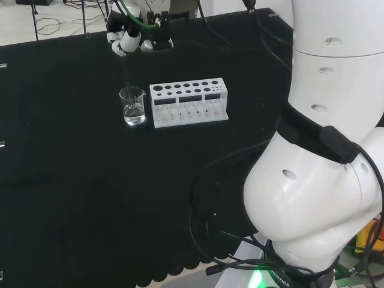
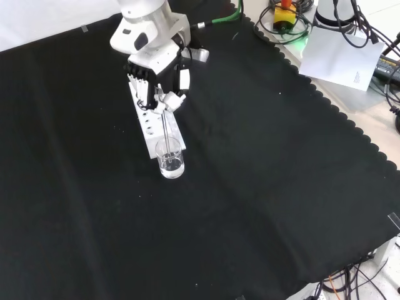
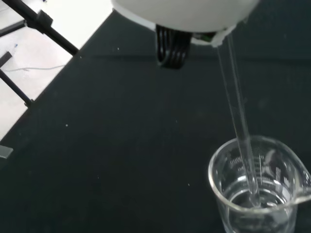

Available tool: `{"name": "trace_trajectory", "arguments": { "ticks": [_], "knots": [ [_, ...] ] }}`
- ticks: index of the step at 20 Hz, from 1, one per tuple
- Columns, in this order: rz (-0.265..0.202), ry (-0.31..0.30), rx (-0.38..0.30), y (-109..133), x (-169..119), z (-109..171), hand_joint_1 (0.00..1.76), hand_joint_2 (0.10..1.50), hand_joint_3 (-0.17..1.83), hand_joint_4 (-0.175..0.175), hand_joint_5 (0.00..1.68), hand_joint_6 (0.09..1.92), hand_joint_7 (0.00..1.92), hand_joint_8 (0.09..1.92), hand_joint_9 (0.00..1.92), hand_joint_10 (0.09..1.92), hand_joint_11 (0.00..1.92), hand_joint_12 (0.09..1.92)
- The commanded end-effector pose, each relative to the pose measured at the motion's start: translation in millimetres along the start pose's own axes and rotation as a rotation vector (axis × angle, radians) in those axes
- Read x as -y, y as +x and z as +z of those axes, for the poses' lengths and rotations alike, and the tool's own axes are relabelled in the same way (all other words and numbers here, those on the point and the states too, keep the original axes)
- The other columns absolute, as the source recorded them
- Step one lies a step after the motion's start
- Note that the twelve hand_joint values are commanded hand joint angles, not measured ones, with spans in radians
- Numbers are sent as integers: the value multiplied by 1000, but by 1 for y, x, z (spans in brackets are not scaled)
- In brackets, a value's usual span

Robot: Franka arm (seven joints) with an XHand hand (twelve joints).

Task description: Stir in the beaker to the left of the white test tube rack with the glass rod.

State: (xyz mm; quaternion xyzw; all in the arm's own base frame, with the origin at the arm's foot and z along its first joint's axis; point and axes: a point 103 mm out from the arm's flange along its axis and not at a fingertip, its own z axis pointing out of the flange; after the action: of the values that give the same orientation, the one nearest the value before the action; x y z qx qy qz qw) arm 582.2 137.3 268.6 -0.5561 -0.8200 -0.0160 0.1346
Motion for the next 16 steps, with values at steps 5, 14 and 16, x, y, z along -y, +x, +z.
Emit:
{"name": "trace_trajectory", "arguments": {
  "ticks": [5, 14, 16],
  "knots": [
    [10, -1, -1, -10, 2, 7, 1300, 616, 963, -175, 989, 1083, 1148, 1290, 1442, 1145, 1543, 848],
    [59, -10, -10, -34, 14, 3, 1300, 615, 966, -175, 989, 1085, 1148, 1292, 1441, 1146, 1545, 849],
    [61, -8, -11, -33, 17, 2, 1300, 615, 967, -175, 989, 1085, 1148, 1292, 1441, 1146, 1545, 849]
  ]
}}
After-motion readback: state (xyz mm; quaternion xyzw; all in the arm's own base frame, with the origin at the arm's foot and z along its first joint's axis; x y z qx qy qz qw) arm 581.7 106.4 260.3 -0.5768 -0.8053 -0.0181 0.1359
